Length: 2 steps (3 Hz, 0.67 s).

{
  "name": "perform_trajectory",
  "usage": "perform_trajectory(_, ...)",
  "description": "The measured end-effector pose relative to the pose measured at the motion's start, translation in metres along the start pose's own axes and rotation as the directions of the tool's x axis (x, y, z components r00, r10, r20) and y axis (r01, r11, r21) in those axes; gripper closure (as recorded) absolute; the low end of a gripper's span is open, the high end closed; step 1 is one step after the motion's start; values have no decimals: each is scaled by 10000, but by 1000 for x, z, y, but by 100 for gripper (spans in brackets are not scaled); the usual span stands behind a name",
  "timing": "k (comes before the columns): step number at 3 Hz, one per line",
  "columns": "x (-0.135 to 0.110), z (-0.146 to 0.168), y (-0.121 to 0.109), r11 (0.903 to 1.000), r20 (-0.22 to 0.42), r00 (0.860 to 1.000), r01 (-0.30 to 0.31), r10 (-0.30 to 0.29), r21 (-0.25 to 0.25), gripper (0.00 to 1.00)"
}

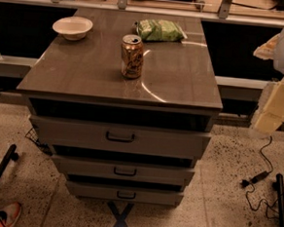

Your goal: Knock orange can over

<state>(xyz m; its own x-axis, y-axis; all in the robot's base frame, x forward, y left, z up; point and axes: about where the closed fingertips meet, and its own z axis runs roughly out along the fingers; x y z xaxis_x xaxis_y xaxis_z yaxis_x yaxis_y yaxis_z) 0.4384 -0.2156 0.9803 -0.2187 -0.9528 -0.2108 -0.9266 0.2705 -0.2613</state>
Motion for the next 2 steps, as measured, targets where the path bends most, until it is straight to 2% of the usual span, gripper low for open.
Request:
perform_trajectory(1, 0, 0, 0, 10000, 0, 10000, 0, 0, 0, 0)
perform_trajectory(2, -14, 2, -29, 9961, 524, 9981, -351, 310, 806, 0)
